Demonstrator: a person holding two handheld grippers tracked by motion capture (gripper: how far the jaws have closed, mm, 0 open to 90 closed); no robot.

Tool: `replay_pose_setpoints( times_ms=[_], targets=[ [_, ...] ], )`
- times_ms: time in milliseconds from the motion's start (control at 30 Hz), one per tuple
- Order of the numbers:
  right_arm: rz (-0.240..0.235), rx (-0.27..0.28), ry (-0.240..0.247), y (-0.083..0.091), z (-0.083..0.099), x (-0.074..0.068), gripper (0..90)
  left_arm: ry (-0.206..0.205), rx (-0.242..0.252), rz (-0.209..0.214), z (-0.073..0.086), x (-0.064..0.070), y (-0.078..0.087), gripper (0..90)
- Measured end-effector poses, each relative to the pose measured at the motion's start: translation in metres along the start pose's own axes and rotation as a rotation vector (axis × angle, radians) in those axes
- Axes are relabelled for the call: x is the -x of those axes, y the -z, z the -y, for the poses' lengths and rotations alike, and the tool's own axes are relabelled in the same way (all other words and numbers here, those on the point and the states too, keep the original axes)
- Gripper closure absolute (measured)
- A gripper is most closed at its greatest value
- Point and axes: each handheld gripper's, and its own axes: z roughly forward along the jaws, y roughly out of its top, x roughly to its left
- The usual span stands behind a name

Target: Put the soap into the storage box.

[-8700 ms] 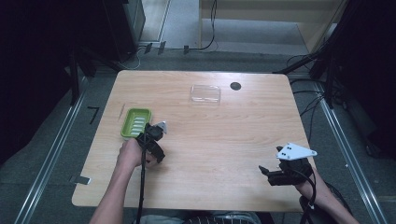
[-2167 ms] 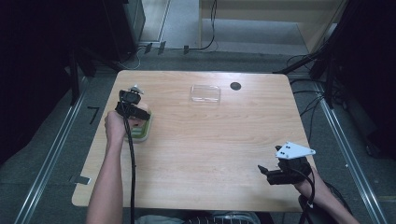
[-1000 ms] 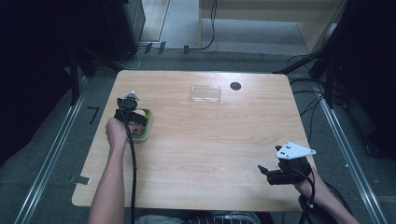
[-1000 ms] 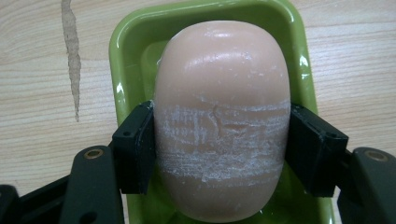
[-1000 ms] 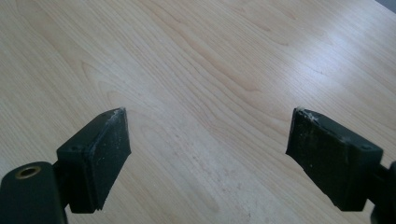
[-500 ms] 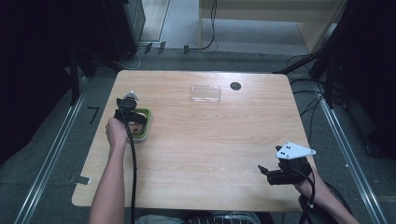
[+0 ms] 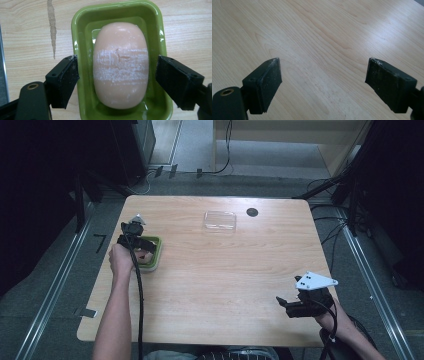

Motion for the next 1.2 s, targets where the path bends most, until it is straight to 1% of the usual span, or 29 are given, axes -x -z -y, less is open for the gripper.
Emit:
replay_pose_setpoints(
  times_ms=[33,133,200,267,300,333,367,433,500,667,800,833,900,967,1067,1100,1200],
  targets=[
    [0.000,-0.001,0.000,0.000,0.000,0.000,13.4,-0.014,-0.016,0.000,0.000,0.001,0.001,17.8],
    [-0.001,-0.007,-0.004,0.000,0.000,-0.001,13.4,-0.025,-0.023,-0.003,0.000,0.003,0.004,15.5],
    [-0.002,-0.001,-0.003,0.000,0.000,0.000,13.4,-0.031,-0.036,0.006,0.001,0.004,0.004,14.3],
    [-0.002,-0.008,-0.006,0.000,0.000,-0.001,13.4,-0.044,-0.051,0.009,0.002,0.006,0.006,14.0],
    [-0.002,-0.002,0.004,0.000,0.000,-0.002,13.4,-0.054,-0.057,0.006,0.003,0.007,0.007,13.5],
    [-0.002,-0.003,0.002,0.001,0.000,-0.002,13.4,-0.057,-0.062,0.008,0.003,0.008,0.008,13.0],
    [0.001,0.001,-0.005,0.001,0.000,-0.002,13.4,-0.064,-0.066,0.007,0.004,0.008,0.009,12.1],
    [0.003,0.001,-0.004,0.002,0.000,-0.002,13.4,-0.081,-0.078,0.007,0.005,0.011,0.012,9.7],
    [0.004,0.002,0.003,0.002,0.000,-0.003,13.4,-0.094,-0.087,0.013,0.007,0.013,0.016,8.6],
    [0.006,-0.002,0.001,0.002,0.000,-0.003,13.4,-0.127,-0.109,0.013,0.015,0.018,0.022,4.7],
    [0.004,-0.001,0.002,0.002,-0.001,-0.003,13.4,-0.149,-0.120,0.019,0.021,0.020,0.026,3.2],
    [0.004,-0.001,0.003,0.002,-0.001,-0.003,13.4,-0.159,-0.135,0.022,0.024,0.021,0.028,3.0],
    [0.003,0.001,0.003,0.002,-0.001,-0.003,13.4,-0.174,-0.137,0.027,0.025,0.023,0.030,2.2],
    [0.001,0.000,0.003,0.001,-0.001,-0.003,13.4,-0.178,-0.137,0.028,0.027,0.025,0.032,2.1],
    [0.001,-0.001,0.004,0.001,-0.001,-0.003,13.4,-0.200,-0.147,0.031,0.029,0.029,0.035,1.8],
    [0.001,-0.001,0.004,0.001,-0.001,-0.003,13.4,-0.215,-0.159,0.037,0.030,0.031,0.036,1.7],
    [0.001,0.000,0.006,0.002,-0.001,-0.003,13.4,-0.240,-0.172,0.031,0.033,0.037,0.039,0.4]
  ],
)
